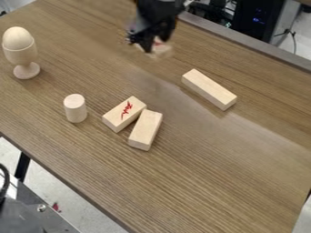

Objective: Move the block to the top right wood block

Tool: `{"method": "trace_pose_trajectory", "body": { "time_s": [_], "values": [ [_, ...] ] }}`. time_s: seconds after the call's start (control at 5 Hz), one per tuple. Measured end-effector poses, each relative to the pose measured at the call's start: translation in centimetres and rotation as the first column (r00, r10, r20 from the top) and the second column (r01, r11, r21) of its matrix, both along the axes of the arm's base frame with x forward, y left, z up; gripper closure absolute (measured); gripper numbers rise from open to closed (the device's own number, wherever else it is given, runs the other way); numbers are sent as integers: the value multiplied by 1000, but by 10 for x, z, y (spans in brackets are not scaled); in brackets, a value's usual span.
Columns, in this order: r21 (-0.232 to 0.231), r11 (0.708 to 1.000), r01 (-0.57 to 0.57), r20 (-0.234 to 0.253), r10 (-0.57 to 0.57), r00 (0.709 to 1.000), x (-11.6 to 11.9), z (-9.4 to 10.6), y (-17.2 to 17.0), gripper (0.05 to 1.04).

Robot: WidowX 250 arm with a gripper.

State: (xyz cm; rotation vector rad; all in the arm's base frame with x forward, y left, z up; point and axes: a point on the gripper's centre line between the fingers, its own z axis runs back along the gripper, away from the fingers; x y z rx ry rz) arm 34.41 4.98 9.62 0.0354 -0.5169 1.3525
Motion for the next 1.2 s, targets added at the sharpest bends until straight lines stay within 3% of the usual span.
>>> {"method": "trace_pose_trajectory", "body": {
  "time_s": [0.4,0.8,1.2],
  "values": [
    [-45,999,-18,-1,18,1000,7,-12,-39,601],
    [-41,999,-18,25,19,999,17,-14,-62,601],
    [-38,998,-58,18,59,998,19,-27,-79,601]
  ]
}}
